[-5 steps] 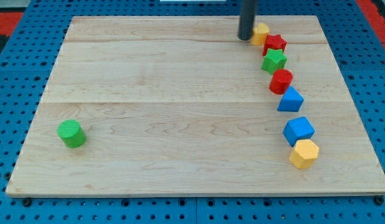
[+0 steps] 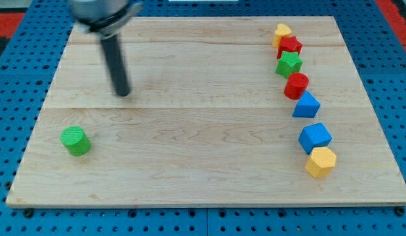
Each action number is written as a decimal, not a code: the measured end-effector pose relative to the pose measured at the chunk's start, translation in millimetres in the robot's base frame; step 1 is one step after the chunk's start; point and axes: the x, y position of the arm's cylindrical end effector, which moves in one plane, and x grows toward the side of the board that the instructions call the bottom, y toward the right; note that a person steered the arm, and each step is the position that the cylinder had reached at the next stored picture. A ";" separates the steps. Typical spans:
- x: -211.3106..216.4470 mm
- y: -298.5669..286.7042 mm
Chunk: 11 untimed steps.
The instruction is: Move green circle towards top center
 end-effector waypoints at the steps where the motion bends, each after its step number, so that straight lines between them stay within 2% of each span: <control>1: 72.0 -80.0; 2: 104.5 -91.3; 3: 115.9 -22.8; 4: 96.4 -13.0; 5: 92.0 36.7; 6: 109.4 60.1; 7: 92.8 66.6; 8: 1.4 66.9; 10: -66.9 92.7; 11: -29.3 60.9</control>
